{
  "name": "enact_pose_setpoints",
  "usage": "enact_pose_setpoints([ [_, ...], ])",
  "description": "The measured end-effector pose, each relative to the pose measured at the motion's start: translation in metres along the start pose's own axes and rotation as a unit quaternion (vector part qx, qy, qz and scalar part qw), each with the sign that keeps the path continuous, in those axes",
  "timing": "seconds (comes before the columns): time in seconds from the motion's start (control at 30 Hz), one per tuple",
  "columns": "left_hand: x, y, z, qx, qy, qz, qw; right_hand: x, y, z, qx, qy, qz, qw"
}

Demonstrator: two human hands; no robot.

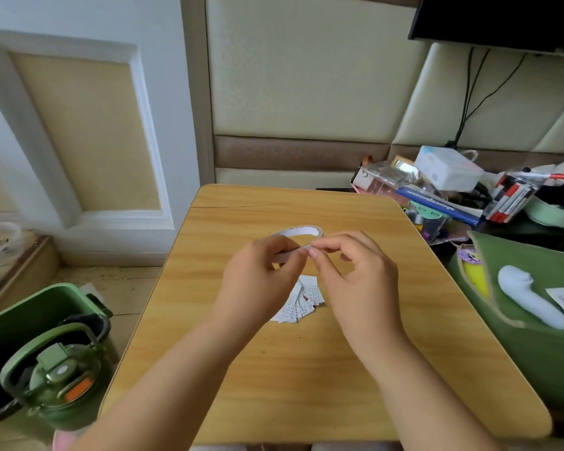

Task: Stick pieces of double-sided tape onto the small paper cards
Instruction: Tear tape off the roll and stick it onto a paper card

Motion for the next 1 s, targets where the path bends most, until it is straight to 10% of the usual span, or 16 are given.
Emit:
enact_pose_setpoints([
  [0.3,-0.010,0.002,-0.013,0.008,-0.009,-0.033,0.999,-0.004,-0.002,0.008,-0.030,-0.035,0.034,0.998],
  [1.0,0.003,-0.018,0.000,-0.036,0.155,0.156,0.975,-0.008,-0.012,-0.008,-0.125,0.027,0.124,0.984],
])
Point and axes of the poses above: each hand's wrist, its own y-axis away from the middle knuckle, its own x-axis out of the palm, z = x × y, the point moved 3 cm from there along -y, towards the middle knuckle, and after that the axes turned 7 degrees about -y, right-handed, at the moved point
